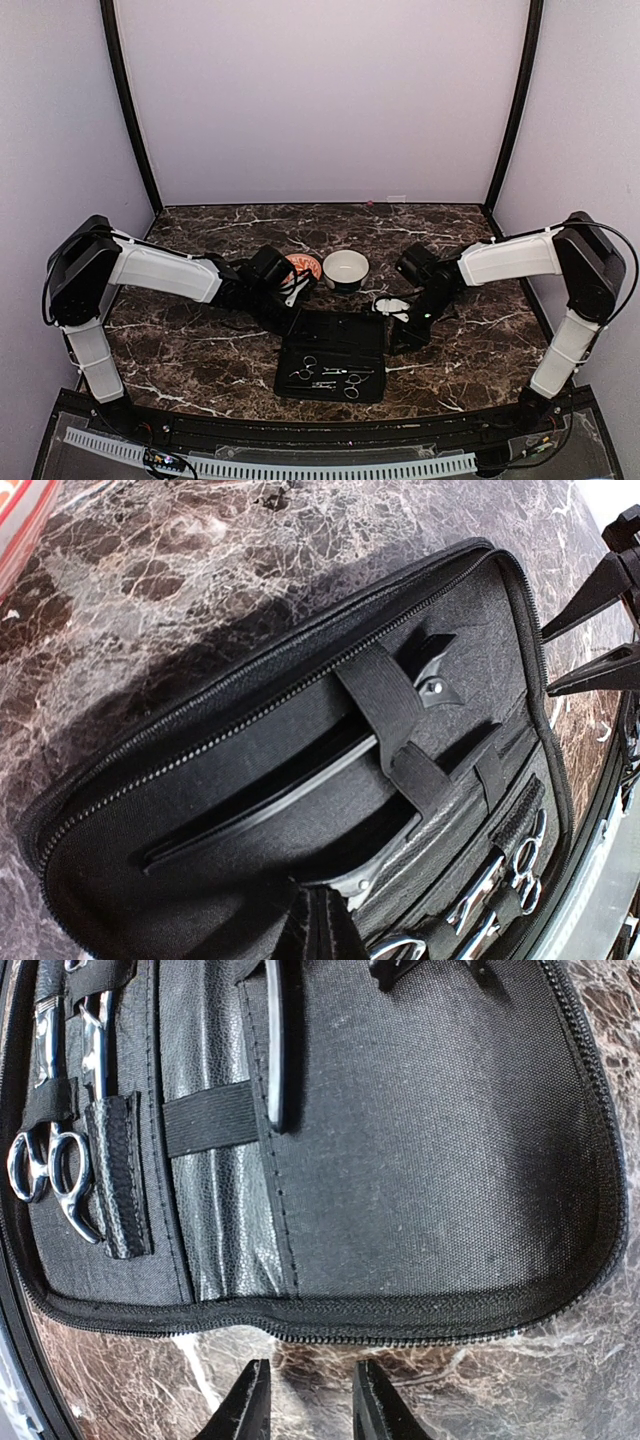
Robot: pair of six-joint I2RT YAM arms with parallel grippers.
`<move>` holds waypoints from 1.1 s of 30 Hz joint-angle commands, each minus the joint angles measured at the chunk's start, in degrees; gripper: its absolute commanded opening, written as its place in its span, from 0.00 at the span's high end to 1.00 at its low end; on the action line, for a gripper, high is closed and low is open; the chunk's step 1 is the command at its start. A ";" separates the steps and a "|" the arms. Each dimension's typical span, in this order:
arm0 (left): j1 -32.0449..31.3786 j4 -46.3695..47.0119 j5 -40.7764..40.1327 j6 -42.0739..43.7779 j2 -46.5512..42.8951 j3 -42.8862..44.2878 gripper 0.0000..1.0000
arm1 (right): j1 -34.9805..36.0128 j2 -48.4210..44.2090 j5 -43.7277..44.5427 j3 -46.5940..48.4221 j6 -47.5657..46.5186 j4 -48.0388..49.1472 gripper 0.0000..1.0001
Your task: Sort the hair-cutting tools
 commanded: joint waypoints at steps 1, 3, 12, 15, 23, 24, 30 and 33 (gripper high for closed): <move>-1.04 0.82 1.52 0.87 0.41 1.53 1.00 | 0.79 1.64 0.06 0.33 -0.17 -1.47 0.72; -1.13 0.76 1.58 0.96 0.50 1.60 1.00 | 0.75 1.68 0.07 0.39 -0.16 -1.53 0.72; -1.89 2.47 2.49 -0.39 1.26 1.81 1.00 | 0.88 1.97 0.16 0.70 -0.15 -1.82 0.72; -2.01 1.27 1.69 -0.06 1.24 2.21 1.00 | 0.97 1.71 0.16 0.64 -0.16 -1.78 0.72; -2.02 -4.84 -2.32 2.71 -2.13 2.93 0.94 | 0.77 -0.67 2.55 1.02 0.33 -1.93 0.72; -1.95 -6.70 -3.39 3.60 -2.85 3.21 0.89 | 0.60 -1.48 3.32 1.11 0.49 -2.06 0.72; -1.85 -16.91 -13.46 10.27 -10.70 3.84 0.54 | -2.63 -6.47 11.07 2.48 -0.26 -3.81 0.72; -1.81 -19.61 -18.86 12.84 -14.98 4.63 0.31 | -4.55 -11.08 15.74 3.75 1.15 -3.36 0.71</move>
